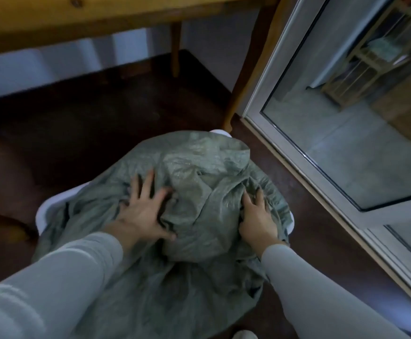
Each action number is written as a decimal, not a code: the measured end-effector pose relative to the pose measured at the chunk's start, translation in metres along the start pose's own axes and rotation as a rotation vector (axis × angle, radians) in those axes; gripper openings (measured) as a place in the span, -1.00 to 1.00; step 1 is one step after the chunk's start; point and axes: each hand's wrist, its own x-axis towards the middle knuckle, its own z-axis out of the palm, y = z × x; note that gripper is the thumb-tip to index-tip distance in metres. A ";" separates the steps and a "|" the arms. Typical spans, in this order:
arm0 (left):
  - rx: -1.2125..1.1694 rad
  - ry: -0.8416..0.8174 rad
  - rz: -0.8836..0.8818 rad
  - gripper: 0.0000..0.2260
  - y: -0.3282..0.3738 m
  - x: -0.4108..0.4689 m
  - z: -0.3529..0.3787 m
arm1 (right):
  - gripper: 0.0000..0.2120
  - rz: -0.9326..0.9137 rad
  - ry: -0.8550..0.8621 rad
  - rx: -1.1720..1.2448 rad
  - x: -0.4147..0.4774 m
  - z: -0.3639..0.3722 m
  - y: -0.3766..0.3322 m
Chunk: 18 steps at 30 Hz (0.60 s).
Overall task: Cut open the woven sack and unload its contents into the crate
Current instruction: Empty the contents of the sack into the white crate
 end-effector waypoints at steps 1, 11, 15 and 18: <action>-0.037 0.064 -0.001 0.09 0.001 0.012 -0.003 | -0.27 0.001 -0.012 -0.030 0.009 0.005 -0.001; -0.002 -0.050 -0.120 0.03 -0.033 0.076 -0.004 | -0.37 -0.122 -0.123 -0.132 0.055 0.055 -0.001; 0.088 -0.253 -0.162 -0.39 -0.049 0.060 0.016 | -0.39 -0.193 -0.211 -0.171 0.055 0.077 -0.009; 0.060 -0.310 -0.179 -0.37 -0.065 0.055 0.025 | -0.40 -0.203 -0.263 -0.214 0.047 0.090 -0.017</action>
